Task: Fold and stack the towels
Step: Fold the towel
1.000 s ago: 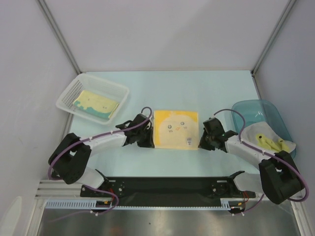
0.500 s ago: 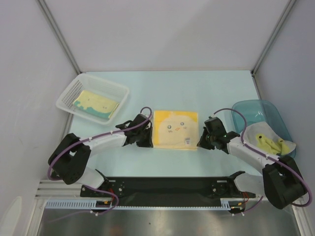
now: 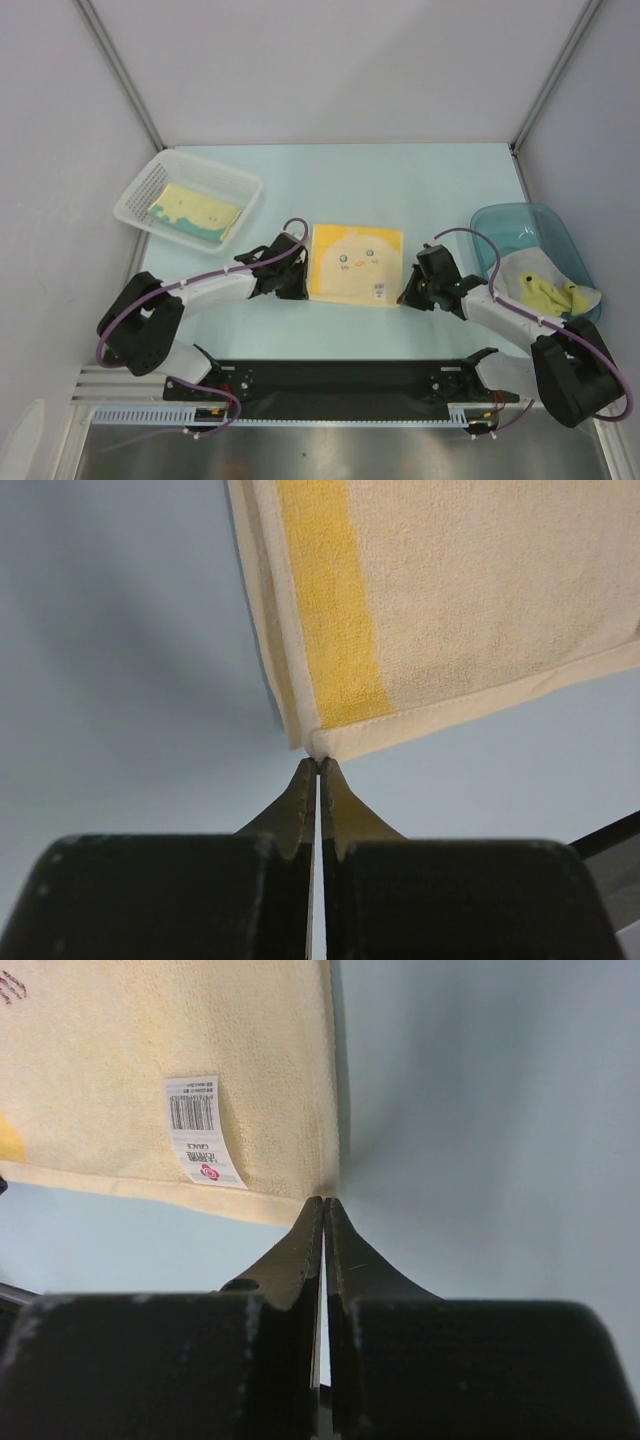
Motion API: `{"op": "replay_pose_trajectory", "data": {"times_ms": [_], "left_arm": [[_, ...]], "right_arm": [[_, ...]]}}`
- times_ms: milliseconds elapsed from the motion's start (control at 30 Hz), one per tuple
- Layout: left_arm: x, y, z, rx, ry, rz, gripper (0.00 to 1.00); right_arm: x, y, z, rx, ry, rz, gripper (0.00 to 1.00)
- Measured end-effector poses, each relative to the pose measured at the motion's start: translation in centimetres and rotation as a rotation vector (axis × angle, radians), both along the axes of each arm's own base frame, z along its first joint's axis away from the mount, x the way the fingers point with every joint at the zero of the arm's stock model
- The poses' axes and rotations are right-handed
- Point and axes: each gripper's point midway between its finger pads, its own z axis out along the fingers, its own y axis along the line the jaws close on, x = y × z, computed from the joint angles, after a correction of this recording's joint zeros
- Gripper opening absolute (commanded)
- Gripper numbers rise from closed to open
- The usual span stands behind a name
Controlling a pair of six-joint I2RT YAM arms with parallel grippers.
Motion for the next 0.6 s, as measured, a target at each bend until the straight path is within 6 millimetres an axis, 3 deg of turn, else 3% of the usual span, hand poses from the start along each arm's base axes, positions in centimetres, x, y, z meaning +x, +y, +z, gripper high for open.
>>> {"op": "replay_pose_trajectory", "data": {"times_ms": [333,600], "left_arm": [[0.5,0.9,-0.1,0.044,-0.024,0.029,0.0],[-0.1,1.3,-1.3,0.051,-0.014,0.03,0.0]], "right_arm": [[0.0,1.1,1.0,0.062,-0.017,0.015,0.0],[-0.5,1.5,-0.3,0.084,-0.005,0.011,0.0]]}}
